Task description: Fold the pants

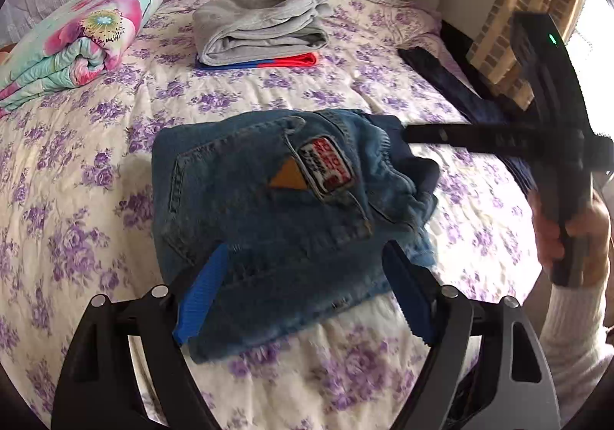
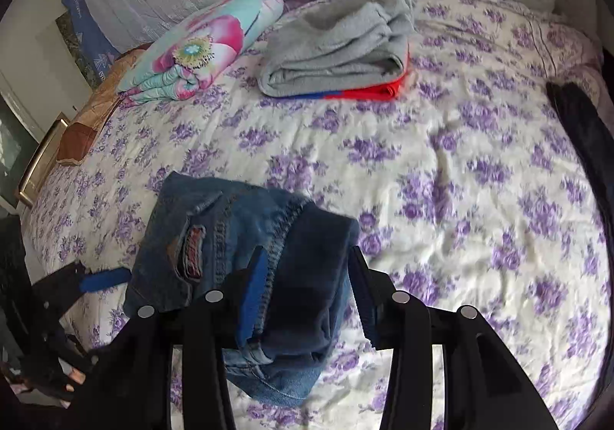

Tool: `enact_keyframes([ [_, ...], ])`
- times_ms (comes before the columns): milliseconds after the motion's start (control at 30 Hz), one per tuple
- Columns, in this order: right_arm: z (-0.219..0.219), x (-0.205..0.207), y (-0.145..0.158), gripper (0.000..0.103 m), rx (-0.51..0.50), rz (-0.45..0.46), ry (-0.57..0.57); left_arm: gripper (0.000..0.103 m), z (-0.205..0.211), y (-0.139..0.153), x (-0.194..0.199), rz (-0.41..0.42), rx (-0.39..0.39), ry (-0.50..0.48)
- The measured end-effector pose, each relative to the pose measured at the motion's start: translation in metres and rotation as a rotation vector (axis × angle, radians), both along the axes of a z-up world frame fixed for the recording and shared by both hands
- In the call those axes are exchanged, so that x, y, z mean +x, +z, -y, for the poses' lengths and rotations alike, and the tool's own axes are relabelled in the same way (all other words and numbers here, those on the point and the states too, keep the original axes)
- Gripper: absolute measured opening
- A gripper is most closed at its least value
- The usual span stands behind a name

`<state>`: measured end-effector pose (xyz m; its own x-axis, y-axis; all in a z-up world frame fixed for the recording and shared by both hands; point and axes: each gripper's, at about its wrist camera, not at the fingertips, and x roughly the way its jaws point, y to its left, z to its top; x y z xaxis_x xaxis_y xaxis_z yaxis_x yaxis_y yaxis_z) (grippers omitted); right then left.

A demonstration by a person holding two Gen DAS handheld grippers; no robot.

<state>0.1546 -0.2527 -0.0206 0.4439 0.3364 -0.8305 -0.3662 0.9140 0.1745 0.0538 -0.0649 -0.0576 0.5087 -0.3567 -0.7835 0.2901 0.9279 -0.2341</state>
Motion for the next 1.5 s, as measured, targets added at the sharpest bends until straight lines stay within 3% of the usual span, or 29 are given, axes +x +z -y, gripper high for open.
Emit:
enact_keyframes([
  [133, -0.082, 0.025, 0.017, 0.051, -0.010, -0.027, 0.225, 0.079, 0.000, 0.001, -0.024, 0.048, 0.050, 0.013],
  [233, -0.147, 0.048, -0.003, 0.051, -0.089, -0.102, 0.326, 0.078, -0.005, -0.010, -0.021, 0.002, 0.009, 0.004],
  [333, -0.192, 0.066, -0.032, 0.051, -0.216, -0.143, 0.371, 0.073, 0.002, -0.025, -0.017, -0.030, 0.044, -0.004],
  [467, -0.214, 0.083, -0.077, 0.055, -0.370, -0.213, 0.363, 0.073, 0.012, -0.033, -0.020, -0.003, 0.115, -0.005],
  [533, -0.214, 0.087, -0.085, 0.067, -0.373, -0.222, 0.337, 0.073, 0.013, -0.037, -0.019, -0.004, 0.126, -0.002],
  [633, -0.212, 0.081, -0.080, 0.067, -0.366, -0.201, 0.327, 0.074, 0.016, -0.036, -0.019, 0.003, 0.142, -0.008],
  [733, -0.197, 0.063, -0.049, 0.064, -0.300, -0.140, 0.302, 0.074, 0.002, -0.025, -0.022, -0.014, 0.059, -0.027],
  [800, -0.170, 0.043, -0.015, 0.066, -0.195, -0.081, 0.270, 0.074, -0.025, -0.013, -0.022, -0.012, -0.013, 0.016],
  [867, -0.135, 0.023, 0.013, 0.072, -0.110, -0.021, 0.210, 0.077, -0.059, -0.003, -0.019, -0.002, -0.050, 0.103],
  [933, -0.094, -0.001, 0.028, 0.084, -0.040, 0.026, 0.129, 0.082, -0.093, -0.004, -0.011, -0.049, -0.137, 0.178],
  [967, -0.074, -0.009, 0.029, 0.085, -0.008, 0.035, 0.088, 0.083, -0.108, -0.009, -0.005, -0.085, -0.185, 0.208],
  [1067, -0.022, -0.041, 0.012, 0.086, 0.091, 0.028, -0.051, 0.083, -0.135, -0.033, 0.020, -0.215, -0.306, 0.262],
  [1233, 0.036, -0.077, -0.032, 0.086, 0.234, -0.029, -0.224, 0.083, -0.131, -0.075, 0.046, -0.374, -0.435, 0.258],
  [1433, 0.061, -0.093, -0.052, 0.086, 0.298, -0.071, -0.283, 0.085, -0.106, -0.098, 0.071, -0.445, -0.528, 0.223],
  [1500, 0.064, -0.088, -0.058, 0.086, 0.347, -0.104, -0.300, 0.085, -0.094, -0.085, 0.069, -0.408, -0.472, 0.210],
])
